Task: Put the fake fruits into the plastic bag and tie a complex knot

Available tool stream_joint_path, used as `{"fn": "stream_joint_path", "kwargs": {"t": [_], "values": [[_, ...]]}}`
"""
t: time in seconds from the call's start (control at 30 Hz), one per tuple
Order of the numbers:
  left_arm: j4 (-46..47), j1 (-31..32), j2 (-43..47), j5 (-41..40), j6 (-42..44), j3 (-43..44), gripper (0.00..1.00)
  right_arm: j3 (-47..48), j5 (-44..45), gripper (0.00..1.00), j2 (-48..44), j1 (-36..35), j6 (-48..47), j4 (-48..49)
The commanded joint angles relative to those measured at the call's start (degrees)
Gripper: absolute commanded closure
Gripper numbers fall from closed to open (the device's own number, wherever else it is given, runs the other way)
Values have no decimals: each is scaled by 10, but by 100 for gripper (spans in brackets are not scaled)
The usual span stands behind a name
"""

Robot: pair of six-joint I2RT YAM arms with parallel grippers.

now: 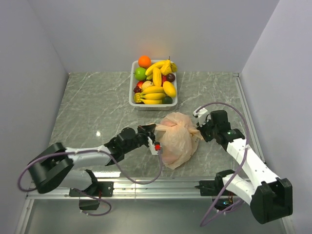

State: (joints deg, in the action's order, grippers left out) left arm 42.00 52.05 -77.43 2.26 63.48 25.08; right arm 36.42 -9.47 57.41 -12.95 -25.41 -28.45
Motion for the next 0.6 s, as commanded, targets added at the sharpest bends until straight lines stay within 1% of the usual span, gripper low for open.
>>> {"fn": "stream_joint_path", "kwargs": {"t": [0.0,0.07,0.1,0.17,0.23,0.33,0.37,0.47,0.57], "values": [[-110,-33,93,-63,-26,-16,100,3,94,100,-34,16,-39,-32],[-145,-41,127,-64,-27,-28,100,-2,94,100,-55,27,-51,-41],[-186,-53,160,-63,-27,-31,100,-6,114,100,-62,32,-66,-44],[-227,-70,191,-58,-25,-38,100,-14,125,100,-86,47,-88,-54],[-279,-102,230,-52,-19,-48,100,-21,132,100,-102,62,-106,-61],[-326,-150,271,-29,7,-66,100,-35,126,100,-117,121,-153,-64],[-336,-160,284,-28,15,-70,100,-37,121,100,-117,156,-176,-64],[-358,-190,297,-12,23,-82,100,-41,111,100,-115,201,-207,-53],[-362,-194,292,-12,23,-92,100,-49,108,100,-102,217,-220,-36]]}}
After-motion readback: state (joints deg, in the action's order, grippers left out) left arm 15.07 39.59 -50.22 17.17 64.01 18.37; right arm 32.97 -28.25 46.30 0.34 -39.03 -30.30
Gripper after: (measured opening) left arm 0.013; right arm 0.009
